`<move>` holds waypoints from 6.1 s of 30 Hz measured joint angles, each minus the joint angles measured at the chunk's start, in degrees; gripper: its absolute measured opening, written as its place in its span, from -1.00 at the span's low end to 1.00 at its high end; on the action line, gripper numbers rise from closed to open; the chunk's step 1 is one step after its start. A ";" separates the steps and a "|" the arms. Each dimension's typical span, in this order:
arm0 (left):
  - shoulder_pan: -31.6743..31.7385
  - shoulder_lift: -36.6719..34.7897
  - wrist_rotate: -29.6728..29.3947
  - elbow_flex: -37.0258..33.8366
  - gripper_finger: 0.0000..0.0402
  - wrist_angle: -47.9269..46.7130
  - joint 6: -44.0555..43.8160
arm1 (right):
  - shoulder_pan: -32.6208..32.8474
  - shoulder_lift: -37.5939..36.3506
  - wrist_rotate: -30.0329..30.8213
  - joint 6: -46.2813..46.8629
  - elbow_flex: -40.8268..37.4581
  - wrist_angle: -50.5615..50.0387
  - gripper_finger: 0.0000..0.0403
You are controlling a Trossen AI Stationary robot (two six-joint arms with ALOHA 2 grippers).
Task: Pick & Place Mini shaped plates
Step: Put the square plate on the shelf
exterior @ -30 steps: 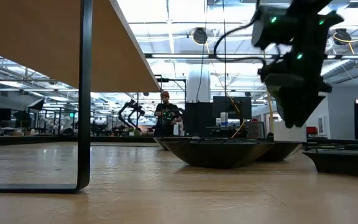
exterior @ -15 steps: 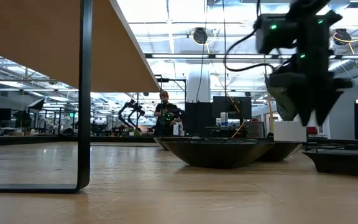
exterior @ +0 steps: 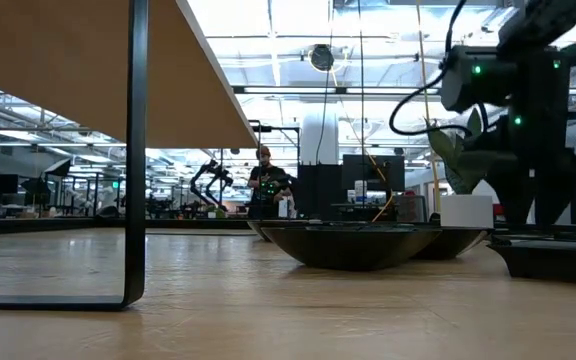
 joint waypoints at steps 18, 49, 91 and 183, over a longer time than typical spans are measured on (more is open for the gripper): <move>0.00 0.00 0.01 0.02 0.01 -0.08 -0.38 | -0.56 -2.82 1.59 -1.66 -2.84 3.31 -0.25; 0.00 0.00 0.01 0.02 0.01 -0.15 -0.36 | -0.51 -16.60 13.60 -10.70 -5.15 15.55 -1.00; 1.21 47.24 -5.32 21.95 0.01 12.44 1.89 | -5.04 16.60 8.90 -84.49 -3.34 119.53 -1.00; -1.09 71.89 -1.61 59.67 -0.97 -39.30 -13.54 | 1.39 16.62 7.29 -92.60 -2.70 116.98 0.07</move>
